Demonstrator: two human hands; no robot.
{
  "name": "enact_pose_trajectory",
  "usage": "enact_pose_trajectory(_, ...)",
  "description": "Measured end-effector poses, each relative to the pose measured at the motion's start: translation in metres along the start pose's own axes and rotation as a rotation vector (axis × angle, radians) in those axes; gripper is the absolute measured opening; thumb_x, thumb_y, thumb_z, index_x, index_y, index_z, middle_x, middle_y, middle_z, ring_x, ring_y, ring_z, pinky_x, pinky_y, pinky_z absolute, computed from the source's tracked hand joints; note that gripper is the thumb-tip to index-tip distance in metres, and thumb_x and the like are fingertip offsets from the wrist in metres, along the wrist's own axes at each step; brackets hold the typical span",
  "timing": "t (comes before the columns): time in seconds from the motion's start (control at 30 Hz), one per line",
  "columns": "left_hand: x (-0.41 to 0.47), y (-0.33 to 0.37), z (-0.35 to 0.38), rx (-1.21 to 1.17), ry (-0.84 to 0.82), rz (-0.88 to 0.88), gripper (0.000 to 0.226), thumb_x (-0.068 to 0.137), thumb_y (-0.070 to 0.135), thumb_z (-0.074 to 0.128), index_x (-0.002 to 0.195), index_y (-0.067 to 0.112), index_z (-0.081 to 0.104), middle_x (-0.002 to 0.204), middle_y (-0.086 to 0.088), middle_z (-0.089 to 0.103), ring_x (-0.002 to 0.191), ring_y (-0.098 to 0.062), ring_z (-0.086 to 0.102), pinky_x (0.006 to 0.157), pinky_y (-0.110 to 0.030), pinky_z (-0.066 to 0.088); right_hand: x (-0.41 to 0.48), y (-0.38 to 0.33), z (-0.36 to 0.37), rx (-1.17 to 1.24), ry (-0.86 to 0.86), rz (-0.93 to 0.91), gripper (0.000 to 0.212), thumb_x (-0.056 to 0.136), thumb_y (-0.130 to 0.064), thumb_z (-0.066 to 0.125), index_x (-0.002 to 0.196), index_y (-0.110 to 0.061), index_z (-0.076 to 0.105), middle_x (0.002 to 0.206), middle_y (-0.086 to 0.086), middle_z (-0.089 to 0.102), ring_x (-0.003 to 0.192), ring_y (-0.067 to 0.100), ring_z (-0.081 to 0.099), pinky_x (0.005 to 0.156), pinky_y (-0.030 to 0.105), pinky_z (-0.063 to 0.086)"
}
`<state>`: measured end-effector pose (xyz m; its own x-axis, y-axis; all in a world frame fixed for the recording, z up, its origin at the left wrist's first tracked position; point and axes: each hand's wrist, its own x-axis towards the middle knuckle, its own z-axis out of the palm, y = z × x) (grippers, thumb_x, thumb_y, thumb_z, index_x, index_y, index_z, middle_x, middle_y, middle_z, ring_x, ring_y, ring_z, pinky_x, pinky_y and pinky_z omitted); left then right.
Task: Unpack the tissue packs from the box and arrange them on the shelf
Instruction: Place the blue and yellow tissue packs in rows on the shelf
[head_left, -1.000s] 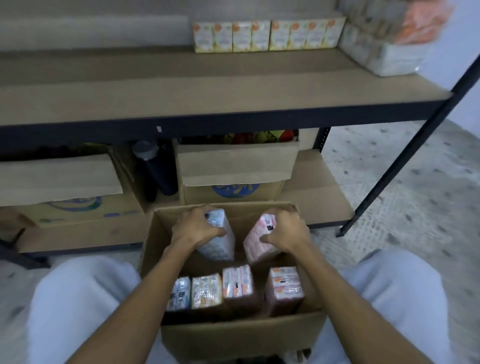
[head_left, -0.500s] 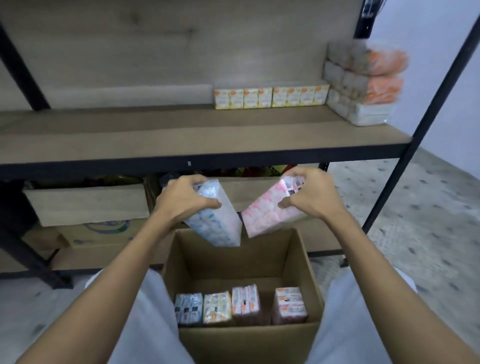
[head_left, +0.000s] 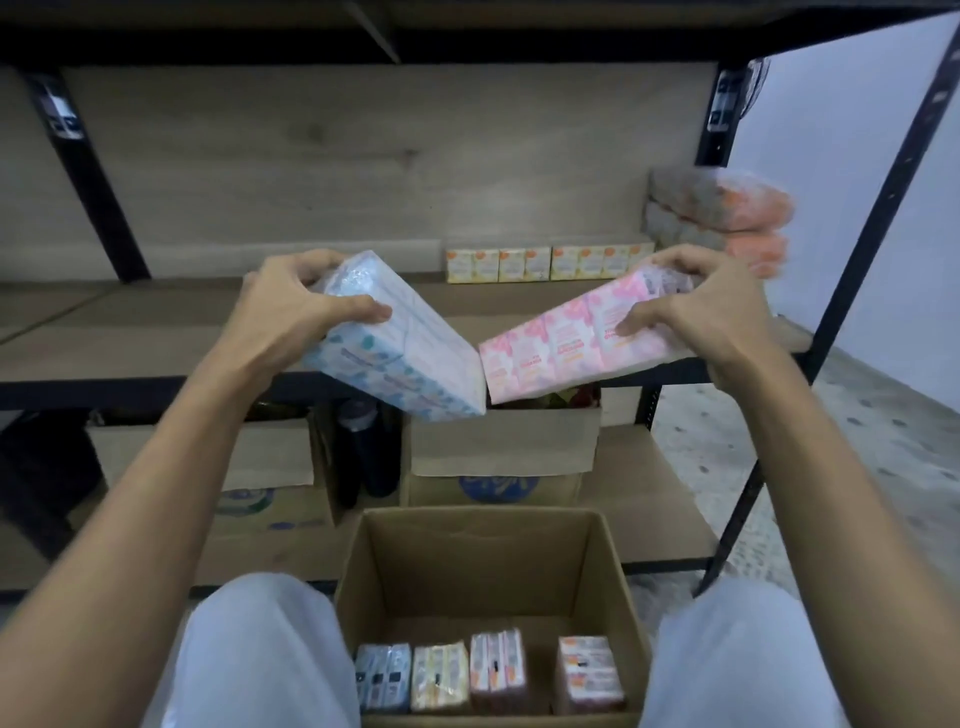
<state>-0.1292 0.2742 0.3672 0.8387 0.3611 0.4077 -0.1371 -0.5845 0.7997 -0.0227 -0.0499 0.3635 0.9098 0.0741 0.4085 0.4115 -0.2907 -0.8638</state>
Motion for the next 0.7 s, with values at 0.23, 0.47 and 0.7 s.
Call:
enact_pose_trajectory(0.23, 0.014, -0.015, 0.001, -0.117, 0.129, 0.083, 0.053, 0.051, 0.036, 0.086, 0.101, 0.032, 0.069, 0.099, 0.005, 0.072, 0.087, -0.014, 0.07, 0.068, -0.033, 0.057, 0.027, 0.015, -0.001, 0.209, 0.006, -0.054, 0.047, 0.041, 0.007, 0.079, 0.076, -0.024, 0.07, 0.096, 0.006, 0.071, 0.095, 0.024, 0.068, 0.071, 0.052, 0.059)
enact_pose_trajectory(0.47, 0.039, -0.057, 0.024, -0.147, 0.158, 0.12, 0.06, 0.055, 0.026, 0.09, 0.11, 0.022, 0.067, 0.106, 0.001, 0.069, 0.093, -0.008, 0.066, 0.071, -0.02, 0.055, 0.059, 0.052, 0.015, 0.27, 0.029, -0.046, 0.05, 0.046, 0.015, 0.078, 0.085, -0.015, 0.068, 0.087, -0.006, 0.067, 0.079, 0.007, 0.063, 0.057, 0.03, 0.053)
enact_pose_trajectory(0.7, 0.07, -0.092, 0.029, -0.235, 0.042, 0.157, 0.049, 0.058, 0.012, 0.078, 0.102, 0.026, 0.061, 0.11, 0.013, 0.062, 0.097, 0.007, 0.057, 0.068, -0.012, 0.05, 0.099, 0.099, 0.02, 0.347, -0.029, 0.009, 0.048, 0.048, 0.014, 0.074, 0.076, -0.025, 0.067, 0.094, -0.003, 0.066, 0.097, 0.021, 0.063, 0.075, 0.049, 0.054)
